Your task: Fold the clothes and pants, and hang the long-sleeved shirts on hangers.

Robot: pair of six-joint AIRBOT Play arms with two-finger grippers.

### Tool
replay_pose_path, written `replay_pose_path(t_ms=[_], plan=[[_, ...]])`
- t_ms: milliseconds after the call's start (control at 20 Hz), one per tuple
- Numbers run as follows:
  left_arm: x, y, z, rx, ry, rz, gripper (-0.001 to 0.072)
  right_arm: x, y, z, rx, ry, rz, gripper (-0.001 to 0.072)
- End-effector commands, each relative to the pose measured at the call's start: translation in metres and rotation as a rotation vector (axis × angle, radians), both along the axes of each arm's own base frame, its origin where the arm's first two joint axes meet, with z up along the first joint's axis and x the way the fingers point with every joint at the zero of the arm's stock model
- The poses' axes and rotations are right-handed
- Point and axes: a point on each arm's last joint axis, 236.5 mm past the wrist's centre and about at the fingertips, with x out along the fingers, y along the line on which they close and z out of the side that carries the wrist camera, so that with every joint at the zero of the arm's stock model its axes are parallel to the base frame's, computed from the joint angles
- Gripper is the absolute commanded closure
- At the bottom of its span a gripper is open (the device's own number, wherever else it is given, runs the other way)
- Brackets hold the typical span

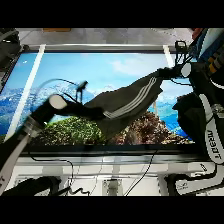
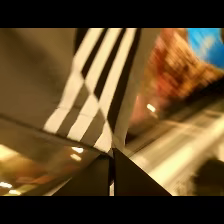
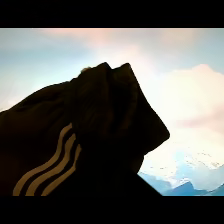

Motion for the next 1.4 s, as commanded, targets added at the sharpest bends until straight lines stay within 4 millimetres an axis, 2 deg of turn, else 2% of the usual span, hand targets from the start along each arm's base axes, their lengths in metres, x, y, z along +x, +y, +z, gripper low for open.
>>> replay_pose_path(t_ms=[0, 100, 200, 250, 300, 350, 400, 500, 600, 750, 850, 950, 1050, 1150, 1250, 1350], plan=[[-0.045, -0.055, -0.018, -0.075, 0.083, 0.023, 0.0692, 0.002, -0.027, -0.026, -0.142, 0.055, 0.024, 0.069], [-0.061, -0.07, -0.03, -0.067, 0.077, 0.021, 0.0692, 0.003, -0.038, -0.035, -0.208, 0.074, 0.025, 0.069], [-0.067, -0.073, -0.04, -0.056, 0.061, 0.024, 0.0689, 0.005, -0.041, -0.039, -0.226, 0.074, 0.027, 0.0689], [-0.066, -0.072, -0.043, -0.052, 0.063, 0.028, 0.0622, 0.006, -0.041, -0.038, -0.226, 0.071, 0.027, 0.0646], [-0.062, -0.07, -0.044, -0.051, 0.063, 0.039, 0.0369, 0.007, -0.041, -0.037, -0.225, 0.062, 0.028, 0.0416], [-0.057, -0.067, -0.043, -0.052, 0.06, 0.053, 0.0029, 0.01, -0.04, -0.035, -0.225, 0.049, 0.028, 0.0168], [-0.052, -0.063, -0.043, -0.053, 0.057, 0.065, 0.0005, 0.012, -0.04, -0.033, -0.224, 0.038, 0.028, 0.0159], [-0.04, -0.055, -0.043, -0.054, 0.056, 0.098, 0.0005, 0.013, -0.048, -0.034, -0.206, 0.033, 0.0, 0.0159], [-0.03, -0.047, -0.043, -0.055, 0.055, 0.127, 0.0005, 0.011, -0.068, -0.041, -0.123, 0.043, -0.098, 0.0161], [-0.02, -0.039, -0.043, -0.055, 0.054, 0.156, 0.0005, 0.008, -0.088, -0.063, 0.214, 0.079, -0.255, 0.0164], [-0.018, -0.037, -0.043, -0.055, 0.053, 0.165, 0.0005, 0.003, -0.087, -0.086, 0.481, 0.141, -0.303, 0.0132], [-0.016, -0.035, -0.043, -0.055, 0.053, 0.169, 0.0005, -0.003, -0.084, -0.114, 0.622, 0.22, -0.32, 0.0013], [-0.016, -0.035, -0.043, -0.056, 0.054, 0.169, 0.0005, -0.007, -0.082, -0.143, 0.649, 0.279, -0.337, 0.0014], [-0.016, -0.035, -0.043, -0.056, 0.051, 0.17, 0.0006, 0.001, -0.077, -0.163, 0.668, 0.279, -0.355, 0.0014], [-0.012, -0.035, -0.042, -0.057, 0.034, 0.175, 0.0005, 0.013, -0.065, -0.177, 0.721, 0.267, -0.388, 0.0022], [-0.006, -0.034, -0.041, -0.055, -0.004, 0.176, 0.0005, 0.026, -0.069, -0.176, 0.743, 0.213, -0.427, 0.0033]])
